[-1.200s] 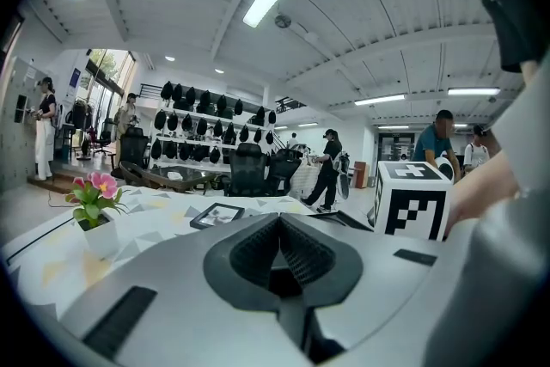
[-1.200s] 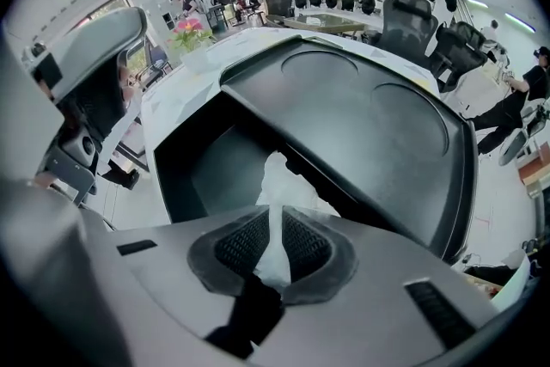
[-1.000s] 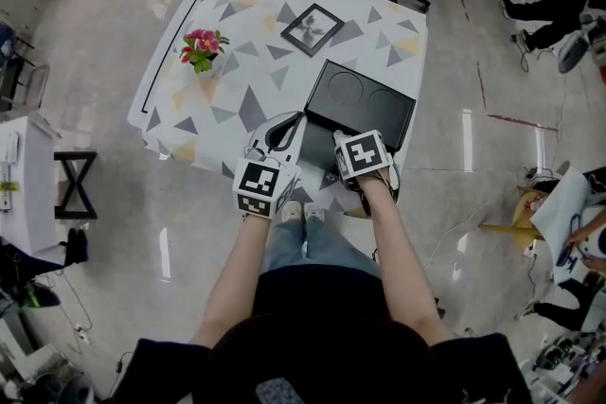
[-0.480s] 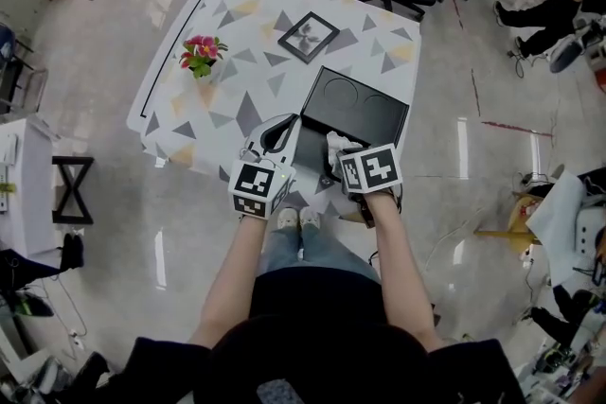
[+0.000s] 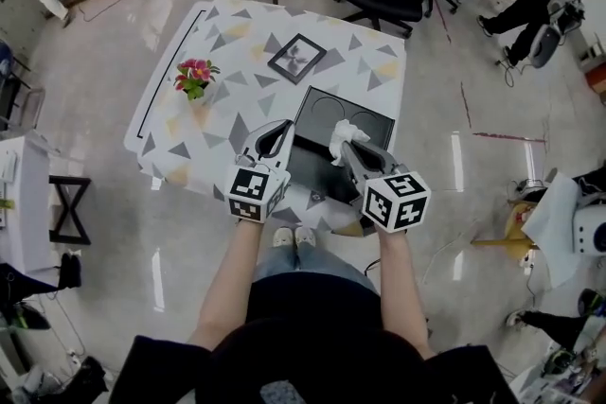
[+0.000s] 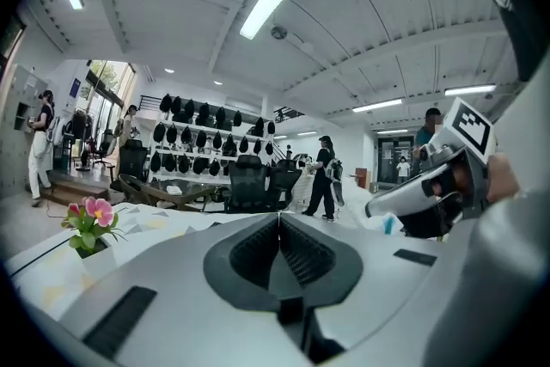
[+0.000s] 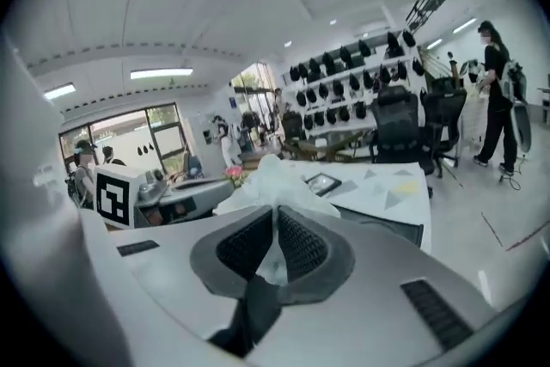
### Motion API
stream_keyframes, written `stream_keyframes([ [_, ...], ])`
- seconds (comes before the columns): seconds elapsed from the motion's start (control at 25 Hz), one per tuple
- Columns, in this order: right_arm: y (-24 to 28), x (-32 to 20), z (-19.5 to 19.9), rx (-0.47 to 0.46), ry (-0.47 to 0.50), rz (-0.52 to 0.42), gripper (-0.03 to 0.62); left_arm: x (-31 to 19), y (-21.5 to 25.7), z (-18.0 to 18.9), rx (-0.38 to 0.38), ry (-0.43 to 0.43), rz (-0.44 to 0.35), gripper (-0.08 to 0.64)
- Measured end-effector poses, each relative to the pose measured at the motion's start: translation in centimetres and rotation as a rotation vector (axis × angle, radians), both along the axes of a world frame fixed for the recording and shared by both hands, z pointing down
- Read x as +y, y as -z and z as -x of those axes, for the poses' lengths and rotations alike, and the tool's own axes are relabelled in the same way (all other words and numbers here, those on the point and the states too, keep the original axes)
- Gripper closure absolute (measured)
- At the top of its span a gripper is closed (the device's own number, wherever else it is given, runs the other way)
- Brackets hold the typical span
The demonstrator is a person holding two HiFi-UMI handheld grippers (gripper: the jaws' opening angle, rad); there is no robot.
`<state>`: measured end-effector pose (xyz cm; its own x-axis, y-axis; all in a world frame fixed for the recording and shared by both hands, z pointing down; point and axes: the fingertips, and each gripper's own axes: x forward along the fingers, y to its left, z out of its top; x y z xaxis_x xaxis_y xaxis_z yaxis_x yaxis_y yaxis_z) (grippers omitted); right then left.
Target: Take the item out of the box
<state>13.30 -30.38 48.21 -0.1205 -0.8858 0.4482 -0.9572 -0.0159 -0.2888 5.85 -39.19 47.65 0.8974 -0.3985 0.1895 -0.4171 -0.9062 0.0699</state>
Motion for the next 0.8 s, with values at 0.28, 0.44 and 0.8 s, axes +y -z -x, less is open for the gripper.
stream_keyframes([
  [0.28,4.9,0.7,-2.3,0.142,-0.147,-0.299,0.567,-0.1,1.3,-1.4,0.006,-0.026,-0.034,0.54],
  [0.44,6.1,1.2,-3.2,0.247,-0.247,-0.375,0.566,0.0,2.0,-2.1,0.008,-0.041,-0.049,0.54],
  [0.8,5.6,1.7,-4.5,0.331,-0.357,-0.372,0.566,0.9,2.6,-3.2,0.002,-0.076,-0.091,0.54],
])
